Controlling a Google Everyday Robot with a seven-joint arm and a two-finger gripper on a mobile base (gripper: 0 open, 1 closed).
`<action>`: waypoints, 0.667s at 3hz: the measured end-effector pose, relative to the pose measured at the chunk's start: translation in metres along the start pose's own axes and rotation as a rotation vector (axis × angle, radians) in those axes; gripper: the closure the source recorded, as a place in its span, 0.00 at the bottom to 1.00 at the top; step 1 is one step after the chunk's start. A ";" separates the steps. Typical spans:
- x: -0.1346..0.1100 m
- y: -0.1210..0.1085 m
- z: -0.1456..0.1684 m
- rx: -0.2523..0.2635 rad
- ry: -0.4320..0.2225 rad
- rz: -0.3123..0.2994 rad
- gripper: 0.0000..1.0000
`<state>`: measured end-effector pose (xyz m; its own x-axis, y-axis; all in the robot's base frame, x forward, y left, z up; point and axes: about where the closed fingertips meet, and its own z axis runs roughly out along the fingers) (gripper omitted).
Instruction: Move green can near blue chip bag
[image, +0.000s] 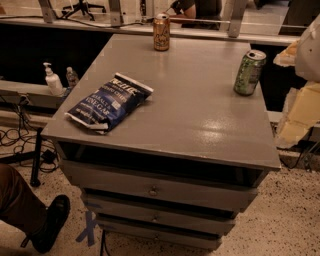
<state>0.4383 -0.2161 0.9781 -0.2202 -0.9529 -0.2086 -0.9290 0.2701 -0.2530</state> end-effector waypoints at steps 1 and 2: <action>0.000 0.000 0.000 0.000 0.000 0.000 0.00; 0.008 -0.012 0.012 0.017 -0.037 0.048 0.00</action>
Offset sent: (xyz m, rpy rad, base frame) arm 0.0350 -0.0256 -0.0318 0.1225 -0.0335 -0.1065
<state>0.4509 -0.2250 0.9682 -0.2532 -0.9329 -0.2560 -0.9122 0.3184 -0.2579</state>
